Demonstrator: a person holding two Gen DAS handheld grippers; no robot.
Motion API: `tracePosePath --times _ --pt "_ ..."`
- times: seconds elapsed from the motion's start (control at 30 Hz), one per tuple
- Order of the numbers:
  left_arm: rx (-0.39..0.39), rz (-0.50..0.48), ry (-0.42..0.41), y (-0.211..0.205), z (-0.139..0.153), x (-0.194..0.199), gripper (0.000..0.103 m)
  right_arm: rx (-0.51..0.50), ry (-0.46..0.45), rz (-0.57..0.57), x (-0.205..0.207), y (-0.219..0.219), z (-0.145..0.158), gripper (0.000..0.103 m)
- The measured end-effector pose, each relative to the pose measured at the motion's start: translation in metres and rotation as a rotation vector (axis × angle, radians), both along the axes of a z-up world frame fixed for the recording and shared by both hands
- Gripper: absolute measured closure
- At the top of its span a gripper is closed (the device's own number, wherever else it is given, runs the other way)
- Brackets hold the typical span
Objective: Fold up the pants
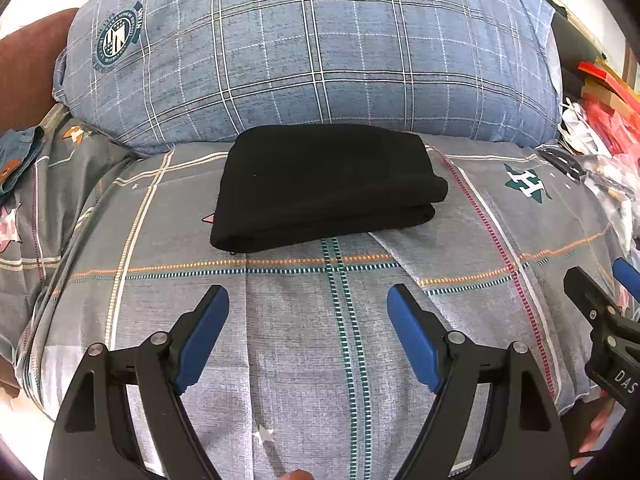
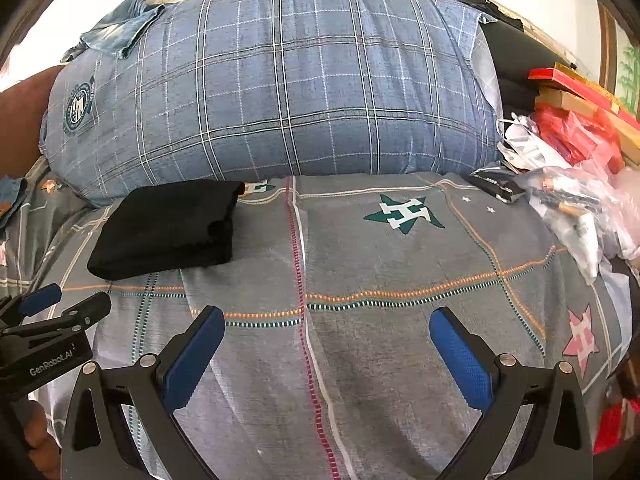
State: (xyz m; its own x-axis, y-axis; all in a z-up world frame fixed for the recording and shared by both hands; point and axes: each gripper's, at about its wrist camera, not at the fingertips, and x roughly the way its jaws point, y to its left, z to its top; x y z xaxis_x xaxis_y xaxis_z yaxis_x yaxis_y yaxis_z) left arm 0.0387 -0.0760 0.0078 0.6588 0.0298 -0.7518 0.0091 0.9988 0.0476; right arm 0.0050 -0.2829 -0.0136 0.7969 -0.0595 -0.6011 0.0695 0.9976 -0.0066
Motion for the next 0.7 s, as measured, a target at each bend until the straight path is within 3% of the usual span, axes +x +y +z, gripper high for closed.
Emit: tracePosePath --times 0.7 --pt "-0.022 -0.012 -0.018 -0.0076 0.0085 -0.0009 0.020 0.009 0.039 -0.015 0.0056 -0.0072 -0.0078 0.000"
